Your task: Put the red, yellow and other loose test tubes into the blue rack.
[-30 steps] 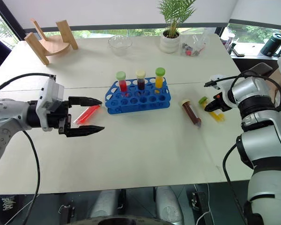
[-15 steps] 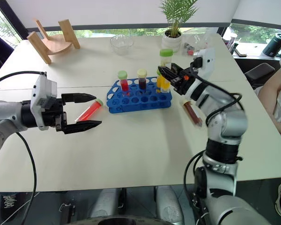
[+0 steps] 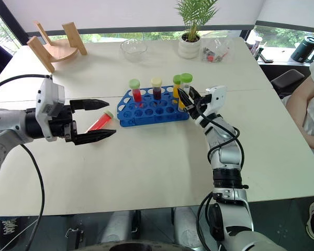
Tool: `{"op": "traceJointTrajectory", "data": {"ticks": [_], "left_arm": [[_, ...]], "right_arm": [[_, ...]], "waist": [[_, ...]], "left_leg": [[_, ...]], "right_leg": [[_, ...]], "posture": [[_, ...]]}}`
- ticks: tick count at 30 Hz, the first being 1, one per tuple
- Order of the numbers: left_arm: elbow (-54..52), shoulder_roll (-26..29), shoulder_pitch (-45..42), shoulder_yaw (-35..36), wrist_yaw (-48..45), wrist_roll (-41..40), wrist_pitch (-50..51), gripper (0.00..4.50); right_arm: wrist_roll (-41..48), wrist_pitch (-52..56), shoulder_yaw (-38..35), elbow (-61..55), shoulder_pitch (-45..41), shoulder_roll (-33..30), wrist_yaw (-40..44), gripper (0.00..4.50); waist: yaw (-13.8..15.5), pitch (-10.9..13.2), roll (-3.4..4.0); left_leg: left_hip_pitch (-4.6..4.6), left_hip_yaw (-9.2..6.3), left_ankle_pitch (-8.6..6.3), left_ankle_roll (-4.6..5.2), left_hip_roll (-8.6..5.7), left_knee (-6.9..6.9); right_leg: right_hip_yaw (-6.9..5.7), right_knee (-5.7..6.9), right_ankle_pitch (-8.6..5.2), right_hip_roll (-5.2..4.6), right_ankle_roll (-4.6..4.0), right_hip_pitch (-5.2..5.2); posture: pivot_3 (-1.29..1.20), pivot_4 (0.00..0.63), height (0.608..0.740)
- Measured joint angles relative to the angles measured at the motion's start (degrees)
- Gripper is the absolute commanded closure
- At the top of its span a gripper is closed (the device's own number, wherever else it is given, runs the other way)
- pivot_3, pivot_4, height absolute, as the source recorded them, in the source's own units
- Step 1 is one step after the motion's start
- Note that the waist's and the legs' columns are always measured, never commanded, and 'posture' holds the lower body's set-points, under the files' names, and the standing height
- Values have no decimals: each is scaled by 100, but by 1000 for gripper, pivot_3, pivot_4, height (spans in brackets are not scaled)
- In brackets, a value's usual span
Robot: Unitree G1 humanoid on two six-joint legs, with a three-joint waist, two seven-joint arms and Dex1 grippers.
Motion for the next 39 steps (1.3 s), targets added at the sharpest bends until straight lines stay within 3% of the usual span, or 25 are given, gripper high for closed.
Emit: {"op": "traceJointTrajectory", "data": {"ticks": [10,17,18,22,25,29,31,34,39], "left_arm": [[-125,0,4,0,92,-104,111,0],[-205,-3,9,-1,201,-111,120,0],[-206,-12,9,-3,215,-112,120,0],[-205,-47,10,-8,260,-118,122,0],[-198,-101,4,-44,255,-114,111,0],[-166,-206,-18,-153,215,-83,79,0],[-156,-279,-49,-253,204,-70,54,0],[-114,-364,-58,-329,196,17,-21,0],[-83,-441,-76,-440,211,126,-87,0]], "right_arm": [[7,-355,184,442,-77,-26,-24,3668],[-2,-380,331,557,2,-59,-46,192],[-19,-264,377,457,83,-156,-69,77],[-178,378,503,-266,412,-759,-85,77],[-110,1883,624,-1397,588,-1905,214,77],[204,4329,674,-2034,-186,-3529,734,77],[232,5254,949,-1994,-660,-4033,956,77],[342,6276,1765,-1529,-1313,-4395,1539,77],[77,6652,2939,-217,-2128,-4036,1862,77]], "waist": [[-12,0,0],[-6,0,0],[0,0,0],[42,2,0],[38,7,5],[4,8,3],[1,5,-2],[0,6,-4],[10,10,-9]], "left_leg": [[2,0,0,0,0,1],[2,-1,0,-1,0,0],[1,0,0,0,0,0],[-2,0,0,-1,-8,3],[-4,3,0,-1,-9,7],[6,4,0,1,-1,8],[9,-1,0,2,3,1],[8,-1,-2,5,5,1],[-5,9,-2,5,-2,7]], "right_leg": [[1,3,0,1,0,0],[1,2,0,0,0,0],[1,2,0,-1,0,0],[0,1,0,-10,0,1],[2,-1,0,-12,1,0],[4,0,-1,0,-2,4],[4,-1,-2,9,-6,4],[6,0,-4,12,-10,2],[8,-6,-3,0,-6,-6]], "posture": [[0,150,740],[0,150,740],[0,150,740],[0,150,740],[0,150,740],[0,150,740],[0,150,740],[0,150,740],[0,150,740]]}}
